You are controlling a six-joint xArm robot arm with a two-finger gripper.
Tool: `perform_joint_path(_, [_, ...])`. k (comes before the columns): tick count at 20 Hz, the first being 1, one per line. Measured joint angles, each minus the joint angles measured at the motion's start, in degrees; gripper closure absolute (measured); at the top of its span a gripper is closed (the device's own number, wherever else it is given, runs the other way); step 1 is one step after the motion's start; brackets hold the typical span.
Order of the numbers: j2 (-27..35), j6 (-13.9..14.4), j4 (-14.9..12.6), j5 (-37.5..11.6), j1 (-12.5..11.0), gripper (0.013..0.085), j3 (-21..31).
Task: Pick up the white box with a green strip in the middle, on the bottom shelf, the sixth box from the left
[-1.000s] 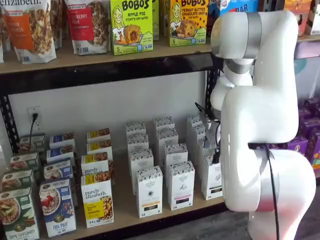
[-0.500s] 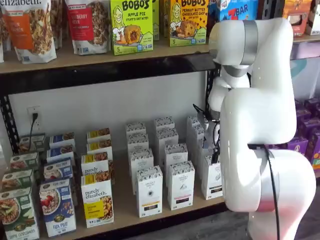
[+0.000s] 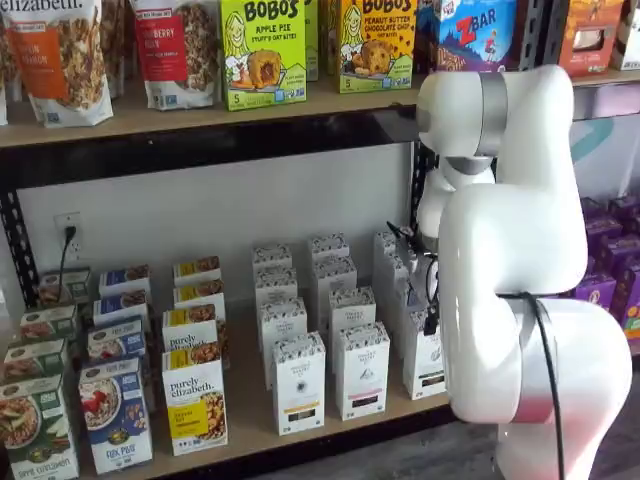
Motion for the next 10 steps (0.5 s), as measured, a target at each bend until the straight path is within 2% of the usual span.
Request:
perform_joint_path(8, [4.18,3.00,-3.48,-1.98,0.15,0.0130,-3.22])
perform_joint_path(10, [4.88,4.99,-5.92,-3.23,0.05,0.0130,-3.34])
